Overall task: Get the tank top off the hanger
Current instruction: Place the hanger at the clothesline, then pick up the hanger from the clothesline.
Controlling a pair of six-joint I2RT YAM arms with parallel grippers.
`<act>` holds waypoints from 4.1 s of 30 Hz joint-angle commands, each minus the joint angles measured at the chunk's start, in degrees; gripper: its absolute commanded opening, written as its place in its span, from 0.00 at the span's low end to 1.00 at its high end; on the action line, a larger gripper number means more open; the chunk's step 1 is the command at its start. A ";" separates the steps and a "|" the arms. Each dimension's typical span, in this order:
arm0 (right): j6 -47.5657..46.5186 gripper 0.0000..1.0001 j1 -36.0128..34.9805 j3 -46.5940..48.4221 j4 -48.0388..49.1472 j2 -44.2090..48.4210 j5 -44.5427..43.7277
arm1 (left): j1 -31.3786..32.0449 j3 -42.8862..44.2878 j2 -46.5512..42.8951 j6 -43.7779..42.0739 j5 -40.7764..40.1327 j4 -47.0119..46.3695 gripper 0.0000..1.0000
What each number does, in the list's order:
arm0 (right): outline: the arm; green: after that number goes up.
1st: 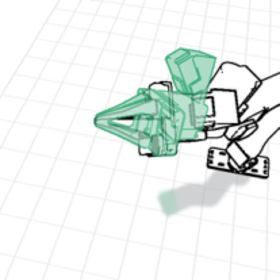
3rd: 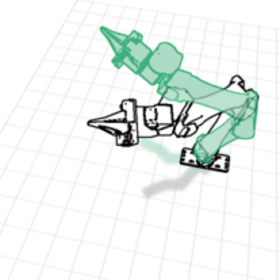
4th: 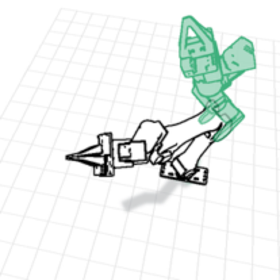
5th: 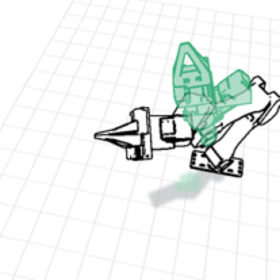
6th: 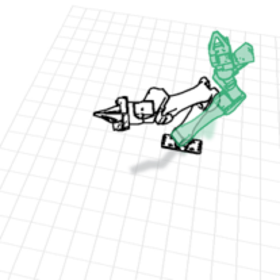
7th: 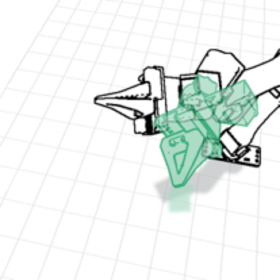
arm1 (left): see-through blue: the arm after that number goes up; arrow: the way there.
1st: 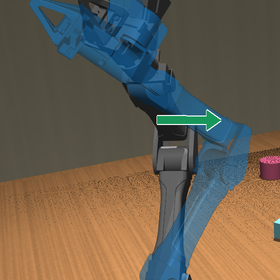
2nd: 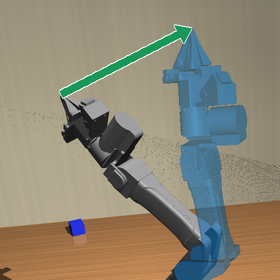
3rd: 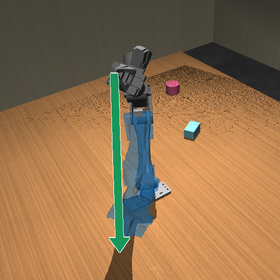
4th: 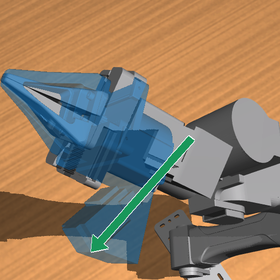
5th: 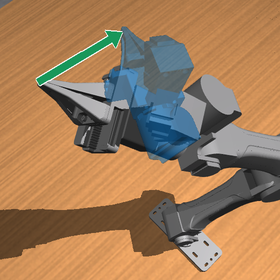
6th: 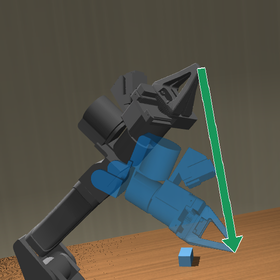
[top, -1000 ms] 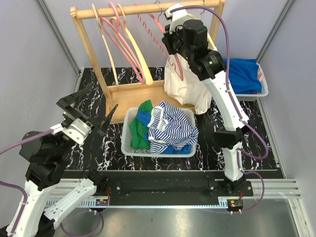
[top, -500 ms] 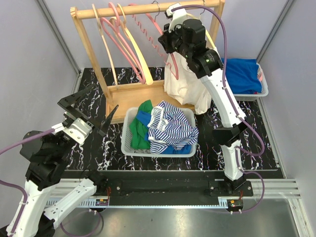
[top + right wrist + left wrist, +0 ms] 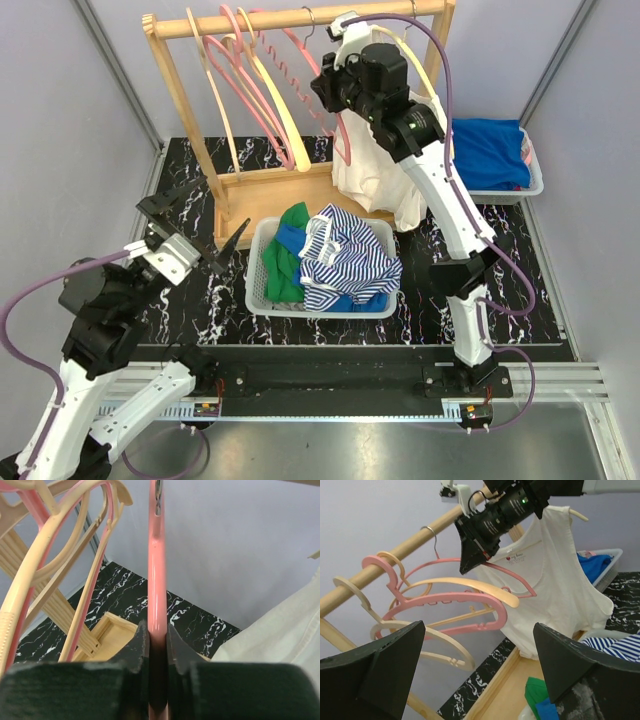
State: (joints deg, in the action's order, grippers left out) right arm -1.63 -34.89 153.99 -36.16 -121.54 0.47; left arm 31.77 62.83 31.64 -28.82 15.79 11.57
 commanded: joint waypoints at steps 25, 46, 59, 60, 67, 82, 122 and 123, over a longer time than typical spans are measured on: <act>-13.49 0.97 7.11 -51.78 23.17 48.15 -21.03 | 0.22 7.58 14.94 14.23 2.31 -1.03 0.99; -5.93 0.72 17.49 -47.82 22.89 38.66 -7.06 | 0.31 0.10 9.23 10.54 8.91 -4.72 0.99; -0.57 0.80 18.46 -45.28 23.42 35.76 -0.65 | 0.31 -1.57 7.91 9.75 7.24 -5.86 0.99; -0.48 0.79 18.46 -44.92 23.16 35.23 0.66 | 0.31 -1.57 7.91 10.01 6.89 -6.12 0.99; 0.48 0.69 18.55 -43.51 19.03 32.50 4.63 | 0.31 -1.13 7.91 11.15 2.05 -6.56 0.99; -0.30 0.00 18.55 -44.48 18.67 33.38 4.54 | 0.22 -1.74 7.39 10.27 5.74 -7.09 0.97; -4.69 0.00 18.55 -54.95 9.54 62.81 11.58 | -0.48 -2.71 6.07 9.92 7.50 -7.44 0.99; -5.22 0.00 18.55 -54.77 8.57 63.52 10.79 | -0.57 -2.71 5.89 9.92 7.67 -7.44 0.99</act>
State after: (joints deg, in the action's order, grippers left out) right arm -3.64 -16.49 95.57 -24.62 -61.41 11.07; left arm 31.48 59.48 38.17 -18.98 22.06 7.27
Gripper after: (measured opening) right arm 0.155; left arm 0.985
